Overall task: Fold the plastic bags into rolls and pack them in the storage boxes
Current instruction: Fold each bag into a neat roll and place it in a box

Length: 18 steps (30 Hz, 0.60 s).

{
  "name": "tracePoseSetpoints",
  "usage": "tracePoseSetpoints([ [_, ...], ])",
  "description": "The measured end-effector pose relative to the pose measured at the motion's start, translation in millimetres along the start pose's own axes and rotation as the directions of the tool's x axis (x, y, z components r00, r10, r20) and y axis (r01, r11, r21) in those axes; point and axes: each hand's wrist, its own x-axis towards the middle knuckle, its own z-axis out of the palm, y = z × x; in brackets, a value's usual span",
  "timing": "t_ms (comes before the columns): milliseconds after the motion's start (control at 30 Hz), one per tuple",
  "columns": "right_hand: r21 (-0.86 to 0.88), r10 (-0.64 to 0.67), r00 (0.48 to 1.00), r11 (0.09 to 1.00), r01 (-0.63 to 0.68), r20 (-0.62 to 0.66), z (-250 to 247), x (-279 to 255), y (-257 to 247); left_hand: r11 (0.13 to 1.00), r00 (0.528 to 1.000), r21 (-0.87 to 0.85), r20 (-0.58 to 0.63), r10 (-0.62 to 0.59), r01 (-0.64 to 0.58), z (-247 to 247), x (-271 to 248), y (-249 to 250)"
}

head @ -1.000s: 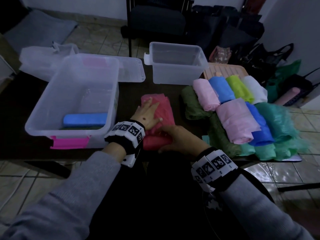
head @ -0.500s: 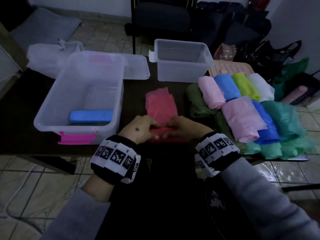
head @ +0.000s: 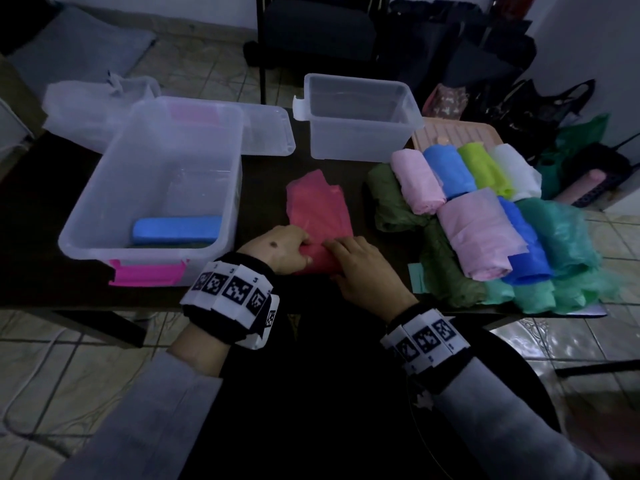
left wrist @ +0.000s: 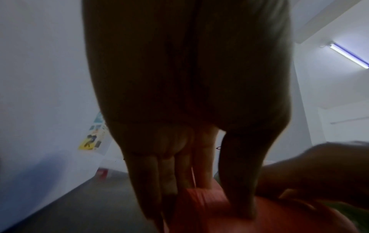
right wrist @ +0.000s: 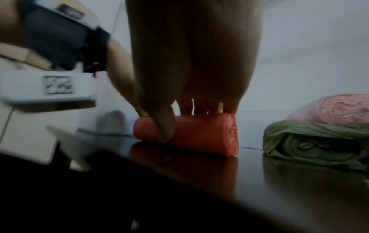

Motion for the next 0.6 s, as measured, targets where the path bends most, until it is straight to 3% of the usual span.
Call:
tracePoseSetpoints([
  [167, 0.018, 0.004, 0.985, 1.0, -0.007, 0.17, -16, 24, 11, 0.989, 0.957, -0.018, -0.256, 0.134, -0.143, 9, -8, 6],
  [400, 0.254, 0.033, 0.956, 0.961, -0.11, 0.29, -25, 42, 19, 0.995, 0.968, 0.033, -0.231, 0.099, -0.094, 10, 1, 4],
  [467, 0.265, 0.024, 0.971, 0.96, -0.089, 0.238, -24, 37, 15, 0.995, 0.976, 0.055, -0.2, 0.089, -0.08, 8, 4, 6],
  [600, 0.071, -0.022, 0.999, 0.997, 0.025, -0.05, -6, 11, 0, 0.996, 0.982, 0.07, -0.179, 0.067, -0.055, 4, 8, 6],
])
